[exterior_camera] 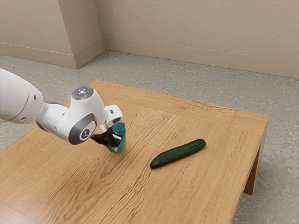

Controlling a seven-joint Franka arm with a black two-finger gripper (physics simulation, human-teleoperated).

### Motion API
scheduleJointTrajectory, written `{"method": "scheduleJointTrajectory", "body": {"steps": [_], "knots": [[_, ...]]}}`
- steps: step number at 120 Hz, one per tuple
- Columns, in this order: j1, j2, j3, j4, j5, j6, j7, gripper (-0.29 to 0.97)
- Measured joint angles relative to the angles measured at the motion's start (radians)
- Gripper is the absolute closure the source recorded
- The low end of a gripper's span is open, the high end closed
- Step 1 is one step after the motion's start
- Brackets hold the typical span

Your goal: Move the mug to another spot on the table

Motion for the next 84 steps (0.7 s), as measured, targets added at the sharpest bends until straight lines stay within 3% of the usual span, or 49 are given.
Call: {"method": "scheduleJointTrajectory", "body": {"steps": [4, 24, 39, 84], "knots": [[0.000, 0.008, 0.000, 0.001, -0.004, 0.014, 0.002, 0.76], [0.000, 0.014, -0.005, 0.001, -0.056, 0.038, 0.020, 0.39], [0.000, 0.012, -0.008, 0.001, -0.076, 0.041, 0.032, 0.22], [0.001, -0.085, 0.022, 0.006, -0.108, -0.075, 0.064, 0.04]]}}
